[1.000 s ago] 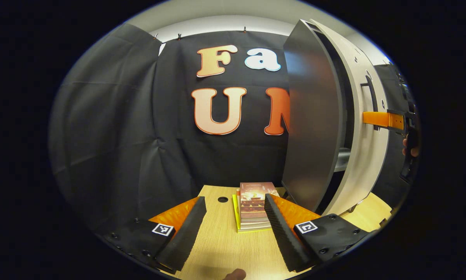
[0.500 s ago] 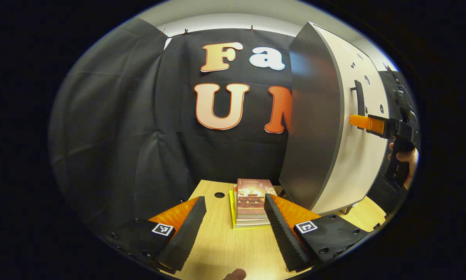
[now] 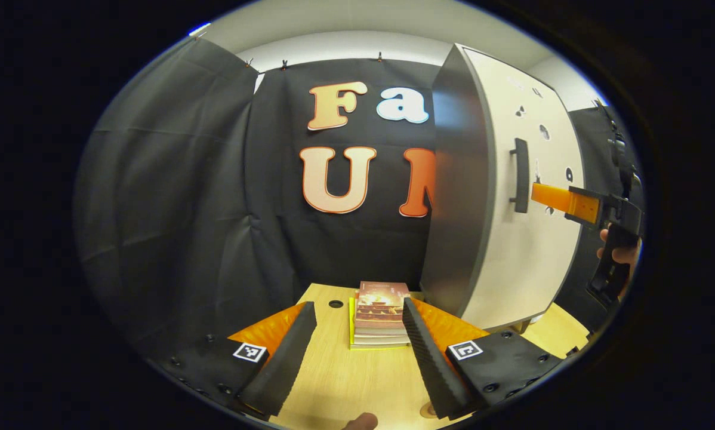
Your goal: Open the cabinet door with the right hand, grasp the bottle in the cabinet with the left hand and place it on the coaster, then close the cabinet door with the right hand.
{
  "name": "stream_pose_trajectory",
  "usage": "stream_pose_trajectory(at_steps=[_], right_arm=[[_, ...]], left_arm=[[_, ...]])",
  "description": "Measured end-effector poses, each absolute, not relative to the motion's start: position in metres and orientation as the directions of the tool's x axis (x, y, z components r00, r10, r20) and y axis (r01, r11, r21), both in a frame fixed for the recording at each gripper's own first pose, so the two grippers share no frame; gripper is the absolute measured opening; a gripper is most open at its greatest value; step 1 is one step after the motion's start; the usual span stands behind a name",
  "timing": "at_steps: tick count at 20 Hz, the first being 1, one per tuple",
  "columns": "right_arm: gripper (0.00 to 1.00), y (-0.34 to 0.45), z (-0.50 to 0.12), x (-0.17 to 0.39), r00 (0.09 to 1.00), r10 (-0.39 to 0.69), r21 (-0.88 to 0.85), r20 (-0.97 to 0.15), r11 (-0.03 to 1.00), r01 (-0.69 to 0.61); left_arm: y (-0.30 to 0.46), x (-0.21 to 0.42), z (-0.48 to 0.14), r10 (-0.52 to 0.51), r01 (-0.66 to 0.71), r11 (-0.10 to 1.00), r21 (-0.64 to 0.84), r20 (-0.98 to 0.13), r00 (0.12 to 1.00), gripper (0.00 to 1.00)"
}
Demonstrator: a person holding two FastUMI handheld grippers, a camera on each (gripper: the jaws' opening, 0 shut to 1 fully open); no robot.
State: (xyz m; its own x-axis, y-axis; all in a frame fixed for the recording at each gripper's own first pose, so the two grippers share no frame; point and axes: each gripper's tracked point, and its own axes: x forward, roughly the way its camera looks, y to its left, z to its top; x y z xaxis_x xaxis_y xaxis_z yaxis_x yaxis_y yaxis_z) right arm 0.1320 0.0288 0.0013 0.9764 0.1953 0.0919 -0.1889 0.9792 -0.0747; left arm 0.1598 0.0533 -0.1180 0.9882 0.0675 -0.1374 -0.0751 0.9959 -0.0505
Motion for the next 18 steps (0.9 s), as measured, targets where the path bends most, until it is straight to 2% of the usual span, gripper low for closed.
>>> stream_pose_trajectory(at_steps=[2,3,4,10,18], right_arm=[[0.96,0.008,-0.003,0.096,0.981,0.181,-0.049,0.076,0.983,-0.177],[1.00,-0.003,-0.005,0.077,0.981,0.178,-0.045,0.081,0.984,-0.175],[0.96,-0.017,-0.006,0.059,0.983,0.163,-0.045,0.084,0.986,-0.159],[0.96,-0.086,-0.012,-0.034,0.994,0.094,-0.021,0.064,0.995,-0.093],[0.96,-0.113,-0.018,-0.092,0.995,0.091,0.002,0.044,0.996,-0.091]], left_arm=[[0.037,0.137,-0.110,0.069,-0.075,0.996,-0.041,-0.126,0.990,0.94],[0.026,0.128,-0.107,0.066,-0.072,0.996,-0.045,-0.124,0.990,0.94],[0.016,0.116,-0.106,0.065,-0.071,0.996,-0.051,-0.122,0.990,0.94],[-0.035,0.055,-0.083,0.068,-0.072,0.997,-0.040,-0.107,0.992,0.95],[-0.083,0.002,-0.058,0.044,-0.045,0.999,-0.007,-0.072,0.996,0.94]])
